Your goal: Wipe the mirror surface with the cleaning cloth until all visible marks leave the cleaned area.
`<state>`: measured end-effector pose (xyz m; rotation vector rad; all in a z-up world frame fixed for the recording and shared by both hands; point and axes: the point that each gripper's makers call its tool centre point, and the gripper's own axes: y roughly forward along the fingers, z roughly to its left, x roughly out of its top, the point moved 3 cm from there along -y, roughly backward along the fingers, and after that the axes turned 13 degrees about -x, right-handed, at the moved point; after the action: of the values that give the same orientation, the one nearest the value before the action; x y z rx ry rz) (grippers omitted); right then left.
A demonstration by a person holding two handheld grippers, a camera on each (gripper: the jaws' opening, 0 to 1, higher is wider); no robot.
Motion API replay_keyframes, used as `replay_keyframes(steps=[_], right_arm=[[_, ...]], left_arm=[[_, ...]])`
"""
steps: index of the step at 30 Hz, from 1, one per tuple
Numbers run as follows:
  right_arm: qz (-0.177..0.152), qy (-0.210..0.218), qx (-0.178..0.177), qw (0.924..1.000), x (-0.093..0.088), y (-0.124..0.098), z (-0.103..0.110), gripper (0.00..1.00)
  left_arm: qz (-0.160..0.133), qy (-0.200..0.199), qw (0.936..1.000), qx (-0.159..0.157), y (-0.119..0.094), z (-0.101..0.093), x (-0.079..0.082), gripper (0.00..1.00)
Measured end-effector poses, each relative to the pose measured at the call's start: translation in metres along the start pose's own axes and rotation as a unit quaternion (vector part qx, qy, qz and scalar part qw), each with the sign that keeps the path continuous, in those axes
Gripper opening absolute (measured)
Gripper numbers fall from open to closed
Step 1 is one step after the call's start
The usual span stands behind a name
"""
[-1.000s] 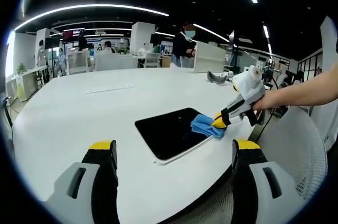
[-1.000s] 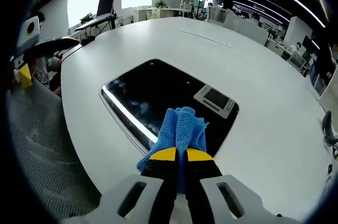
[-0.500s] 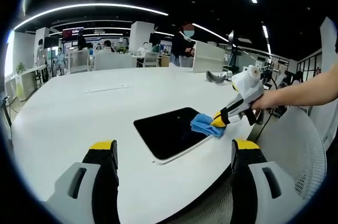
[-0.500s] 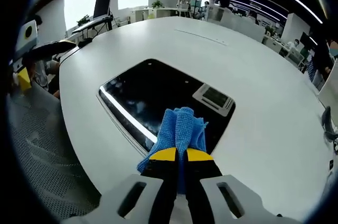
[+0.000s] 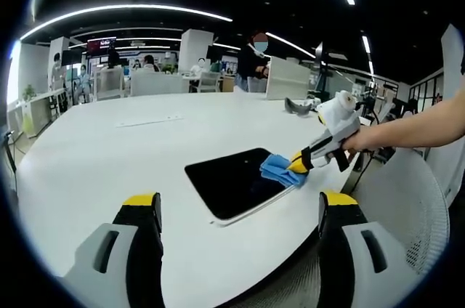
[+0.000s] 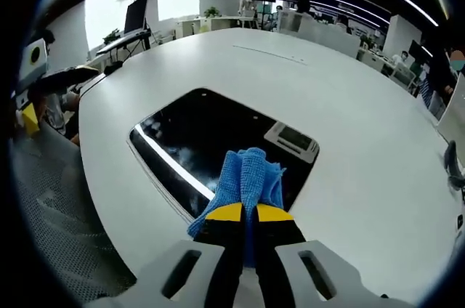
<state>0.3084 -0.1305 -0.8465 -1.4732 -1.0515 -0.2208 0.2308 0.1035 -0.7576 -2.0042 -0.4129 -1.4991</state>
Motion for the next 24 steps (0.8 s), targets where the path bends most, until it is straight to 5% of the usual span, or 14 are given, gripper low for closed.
replay_keyframes(steps=[24], right_arm=[[0.012, -0.001, -0.031, 0.9994, 0.025, 0.029, -0.019, 0.00]], left_arm=[[0.005, -0.003, 1.0000, 0.000, 0.001, 0.000, -0.001, 0.88]])
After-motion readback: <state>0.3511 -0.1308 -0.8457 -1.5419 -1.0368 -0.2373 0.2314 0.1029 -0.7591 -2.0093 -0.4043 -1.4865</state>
